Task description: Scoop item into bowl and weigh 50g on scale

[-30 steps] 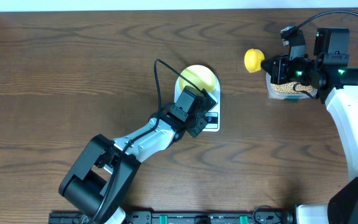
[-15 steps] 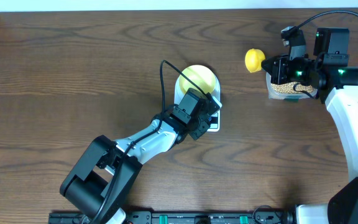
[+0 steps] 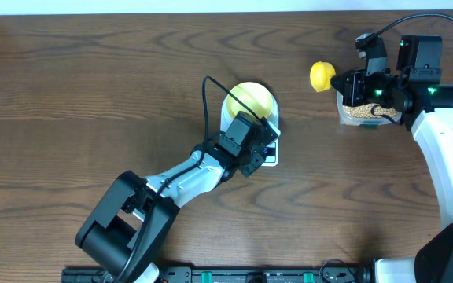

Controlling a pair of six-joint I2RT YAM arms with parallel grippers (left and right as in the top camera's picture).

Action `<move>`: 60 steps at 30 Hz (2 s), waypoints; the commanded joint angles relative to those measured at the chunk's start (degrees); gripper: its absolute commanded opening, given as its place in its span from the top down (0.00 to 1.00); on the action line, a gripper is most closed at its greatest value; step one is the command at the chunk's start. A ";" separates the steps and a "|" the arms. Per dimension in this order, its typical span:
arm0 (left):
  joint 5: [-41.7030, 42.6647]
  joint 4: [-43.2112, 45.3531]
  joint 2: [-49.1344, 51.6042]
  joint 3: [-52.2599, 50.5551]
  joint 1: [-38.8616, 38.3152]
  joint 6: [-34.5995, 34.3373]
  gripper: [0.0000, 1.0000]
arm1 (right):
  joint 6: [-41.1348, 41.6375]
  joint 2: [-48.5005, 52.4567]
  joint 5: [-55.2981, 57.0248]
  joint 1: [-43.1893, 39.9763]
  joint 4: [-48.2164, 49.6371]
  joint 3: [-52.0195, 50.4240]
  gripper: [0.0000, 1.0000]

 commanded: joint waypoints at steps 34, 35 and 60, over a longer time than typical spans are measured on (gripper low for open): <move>-0.79 -1.25 4.81 -0.81 0.79 0.33 0.93 | -0.87 -1.03 0.09 0.24 -0.24 1.14 0.99; -0.81 -1.22 4.63 -0.79 0.79 0.35 0.93 | -0.87 -1.03 0.11 0.24 -0.24 1.14 0.99; -0.81 -5.22 -11.04 -0.70 0.79 -4.39 0.92 | -0.83 -1.03 0.28 0.24 0.26 1.14 0.99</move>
